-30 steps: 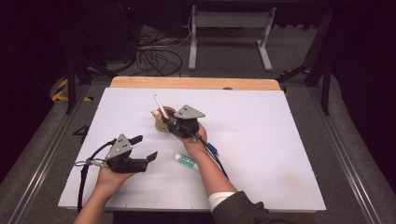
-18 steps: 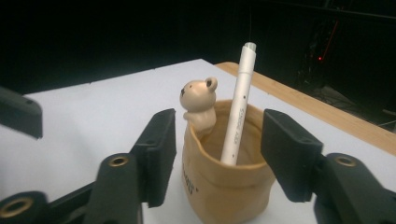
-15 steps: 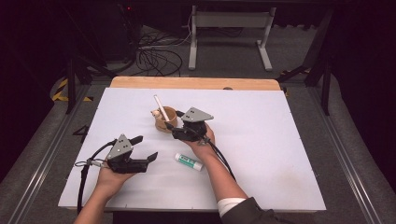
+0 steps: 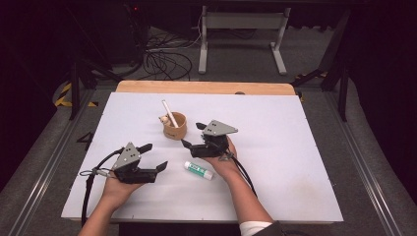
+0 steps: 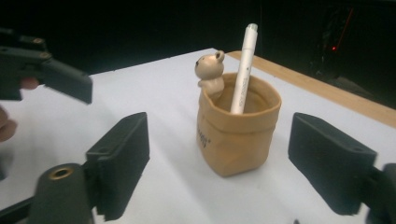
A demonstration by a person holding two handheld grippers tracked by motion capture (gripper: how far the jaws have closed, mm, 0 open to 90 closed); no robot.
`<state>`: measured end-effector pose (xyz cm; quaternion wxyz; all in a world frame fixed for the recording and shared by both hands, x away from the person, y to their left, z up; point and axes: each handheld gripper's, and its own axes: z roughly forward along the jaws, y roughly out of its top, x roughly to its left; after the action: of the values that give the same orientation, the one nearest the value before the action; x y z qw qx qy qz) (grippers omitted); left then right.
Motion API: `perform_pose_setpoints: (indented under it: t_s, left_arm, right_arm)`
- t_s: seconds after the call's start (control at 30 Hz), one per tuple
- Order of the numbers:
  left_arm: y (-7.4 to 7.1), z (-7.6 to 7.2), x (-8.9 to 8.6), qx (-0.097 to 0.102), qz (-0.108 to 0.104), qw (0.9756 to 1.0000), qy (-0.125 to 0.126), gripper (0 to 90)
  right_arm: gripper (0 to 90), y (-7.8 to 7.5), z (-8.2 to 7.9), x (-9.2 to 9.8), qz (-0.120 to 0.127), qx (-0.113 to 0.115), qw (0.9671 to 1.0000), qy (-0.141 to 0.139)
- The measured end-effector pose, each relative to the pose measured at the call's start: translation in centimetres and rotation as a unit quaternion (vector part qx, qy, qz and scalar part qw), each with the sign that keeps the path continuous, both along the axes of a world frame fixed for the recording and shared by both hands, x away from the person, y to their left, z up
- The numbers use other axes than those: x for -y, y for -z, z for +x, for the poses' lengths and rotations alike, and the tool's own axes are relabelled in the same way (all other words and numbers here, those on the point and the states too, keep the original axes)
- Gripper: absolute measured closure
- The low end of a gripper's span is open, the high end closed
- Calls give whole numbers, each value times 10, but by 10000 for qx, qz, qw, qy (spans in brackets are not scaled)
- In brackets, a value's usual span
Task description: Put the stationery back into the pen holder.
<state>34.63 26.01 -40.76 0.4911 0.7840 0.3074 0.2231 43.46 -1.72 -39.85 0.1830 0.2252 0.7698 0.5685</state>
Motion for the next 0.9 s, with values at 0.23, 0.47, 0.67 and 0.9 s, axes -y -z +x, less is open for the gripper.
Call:
perform_pose_setpoints:
  t_s: [0.23,0.47,0.67,0.9]
  left_arm:
    - [2,0,1,-8,53,10000,-5,177]
    - [1,1,0,-63,-123,9999,20,177]
    - [1,1,-1,-16,-55,10000,13,178]
    - [1,0,-1,-5,-46,10000,26,179]
  right_arm:
    - [145,2,-15,12,-40,-105,9997,-220]
    - [121,2,-25,28,-99,-138,9994,-285]
    - [110,2,-34,41,-127,-162,9993,-315]
    - [124,4,-46,47,-255,-278,9981,-493]
